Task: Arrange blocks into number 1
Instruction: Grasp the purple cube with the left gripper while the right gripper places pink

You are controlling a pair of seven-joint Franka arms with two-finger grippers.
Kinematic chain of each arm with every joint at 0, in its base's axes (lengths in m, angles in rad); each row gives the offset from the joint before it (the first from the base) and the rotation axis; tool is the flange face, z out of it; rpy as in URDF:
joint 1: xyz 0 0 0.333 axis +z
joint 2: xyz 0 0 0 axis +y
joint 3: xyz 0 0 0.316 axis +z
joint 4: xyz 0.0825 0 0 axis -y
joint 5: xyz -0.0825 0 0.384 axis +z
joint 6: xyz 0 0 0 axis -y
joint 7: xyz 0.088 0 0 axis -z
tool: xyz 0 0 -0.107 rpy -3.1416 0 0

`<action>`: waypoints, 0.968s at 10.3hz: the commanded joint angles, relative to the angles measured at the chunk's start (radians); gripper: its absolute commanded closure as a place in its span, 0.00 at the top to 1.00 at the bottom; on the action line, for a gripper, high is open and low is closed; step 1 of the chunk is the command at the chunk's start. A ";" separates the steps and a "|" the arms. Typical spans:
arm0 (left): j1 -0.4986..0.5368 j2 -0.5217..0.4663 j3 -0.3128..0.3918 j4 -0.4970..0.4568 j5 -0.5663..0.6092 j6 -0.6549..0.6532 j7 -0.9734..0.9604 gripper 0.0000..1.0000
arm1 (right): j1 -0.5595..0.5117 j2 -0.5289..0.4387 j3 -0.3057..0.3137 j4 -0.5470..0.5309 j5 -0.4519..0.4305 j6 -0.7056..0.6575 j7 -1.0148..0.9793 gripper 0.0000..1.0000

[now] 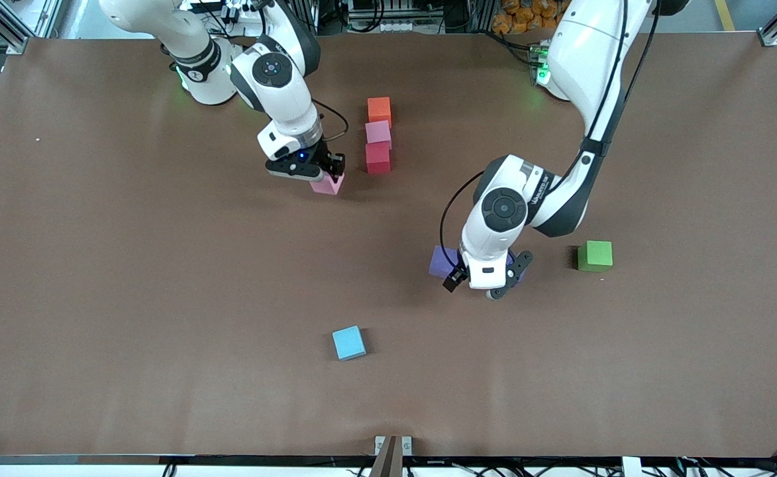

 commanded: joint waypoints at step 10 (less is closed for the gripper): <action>-0.062 0.071 -0.002 0.021 -0.039 -0.005 -0.259 1.00 | 0.142 0.346 0.000 0.354 -0.035 -0.092 0.025 0.40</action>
